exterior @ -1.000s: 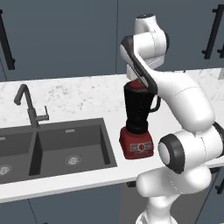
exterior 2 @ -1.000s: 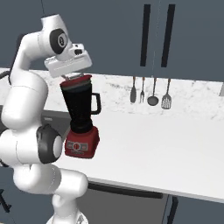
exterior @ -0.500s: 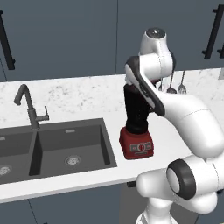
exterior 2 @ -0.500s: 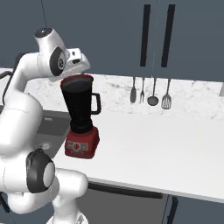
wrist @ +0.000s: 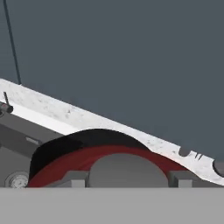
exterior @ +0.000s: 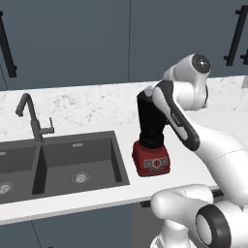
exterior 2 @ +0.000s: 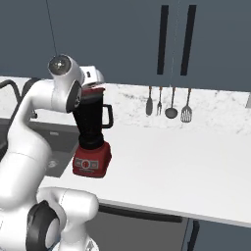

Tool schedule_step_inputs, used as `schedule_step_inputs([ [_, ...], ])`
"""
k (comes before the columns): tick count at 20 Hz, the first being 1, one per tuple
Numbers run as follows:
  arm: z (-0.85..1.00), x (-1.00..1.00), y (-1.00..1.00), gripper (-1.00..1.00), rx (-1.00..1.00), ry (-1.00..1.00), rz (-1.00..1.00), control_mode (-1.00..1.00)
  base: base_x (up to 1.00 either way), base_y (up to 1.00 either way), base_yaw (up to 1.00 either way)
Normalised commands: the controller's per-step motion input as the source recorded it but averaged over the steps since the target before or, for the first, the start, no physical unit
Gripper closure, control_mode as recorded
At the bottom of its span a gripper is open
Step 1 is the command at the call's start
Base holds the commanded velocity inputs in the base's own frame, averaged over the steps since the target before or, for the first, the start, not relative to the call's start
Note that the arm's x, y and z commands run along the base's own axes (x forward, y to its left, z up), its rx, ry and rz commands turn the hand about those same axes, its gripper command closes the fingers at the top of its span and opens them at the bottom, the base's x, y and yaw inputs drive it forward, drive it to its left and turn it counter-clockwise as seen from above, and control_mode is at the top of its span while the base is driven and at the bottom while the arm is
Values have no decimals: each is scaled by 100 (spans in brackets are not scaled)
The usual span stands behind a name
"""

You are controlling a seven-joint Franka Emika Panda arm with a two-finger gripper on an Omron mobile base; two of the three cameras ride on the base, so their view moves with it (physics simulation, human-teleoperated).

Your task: Close the lid blender by securely placing the lid on top.

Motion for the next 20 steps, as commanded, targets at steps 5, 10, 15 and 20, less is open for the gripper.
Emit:
schedule_step_inputs([
  [5, 31, 0, 0, 100, 11, -15, 0, -100, 0, 0, 0],
  [10, 51, 1, 0, 100, 8, -9, 0, -100, 0, 0, 0],
  [15, 16, 13, 0, 100, 8, 3, 0, -100, 0, 0, 0],
  [20, -100, 53, -2, 100, 14, 13, 2, -100, 0, 0, 0],
])
